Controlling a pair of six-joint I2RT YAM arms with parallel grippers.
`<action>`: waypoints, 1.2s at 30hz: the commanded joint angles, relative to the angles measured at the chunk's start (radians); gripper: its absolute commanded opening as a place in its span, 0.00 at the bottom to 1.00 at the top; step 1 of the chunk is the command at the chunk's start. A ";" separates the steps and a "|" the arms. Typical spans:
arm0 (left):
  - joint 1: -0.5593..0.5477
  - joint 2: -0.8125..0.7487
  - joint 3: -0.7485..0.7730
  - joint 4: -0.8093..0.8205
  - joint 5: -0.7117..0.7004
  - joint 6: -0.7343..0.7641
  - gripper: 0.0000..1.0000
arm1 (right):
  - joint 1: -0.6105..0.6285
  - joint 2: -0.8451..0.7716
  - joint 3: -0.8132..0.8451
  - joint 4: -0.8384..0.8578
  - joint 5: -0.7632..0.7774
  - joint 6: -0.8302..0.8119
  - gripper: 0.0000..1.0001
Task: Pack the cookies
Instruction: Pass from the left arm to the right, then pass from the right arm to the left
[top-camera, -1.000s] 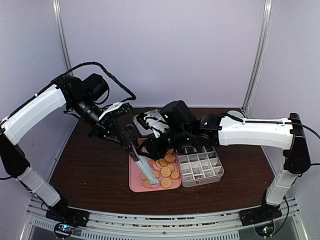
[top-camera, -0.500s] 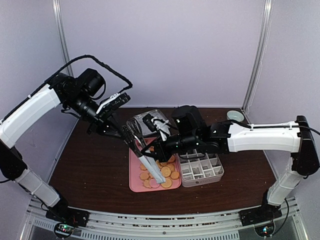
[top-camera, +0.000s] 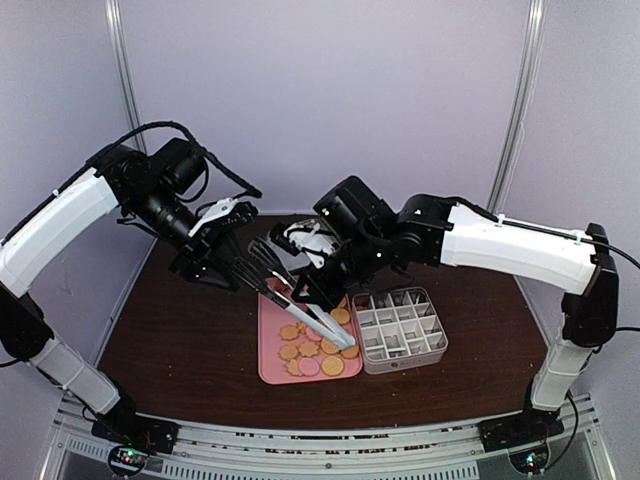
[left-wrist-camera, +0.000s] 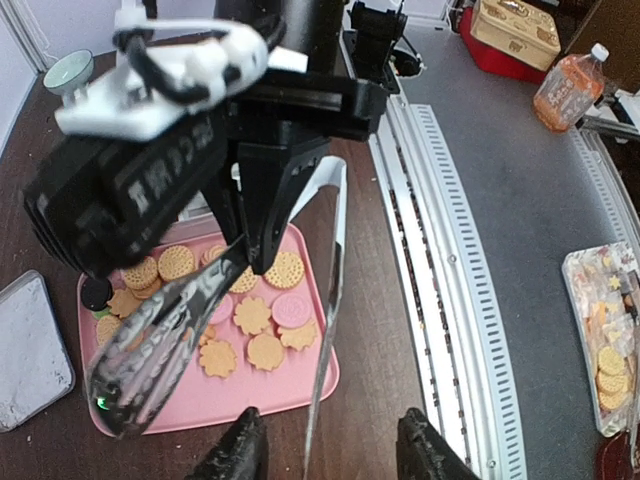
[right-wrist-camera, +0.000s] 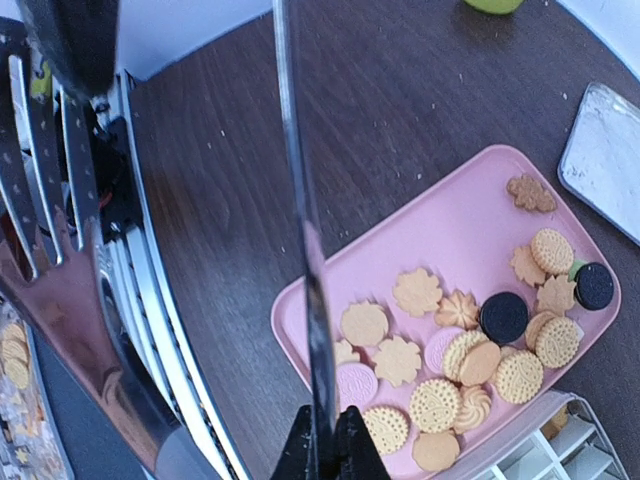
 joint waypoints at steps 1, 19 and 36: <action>-0.021 -0.001 0.008 -0.054 -0.076 0.094 0.45 | 0.026 0.067 0.079 -0.203 0.074 -0.067 0.00; -0.104 0.002 -0.108 0.057 -0.338 0.097 0.29 | 0.062 0.187 0.252 -0.290 0.080 -0.072 0.00; -0.137 -0.011 -0.184 0.095 -0.392 0.081 0.00 | 0.063 0.270 0.362 -0.328 0.077 -0.053 0.06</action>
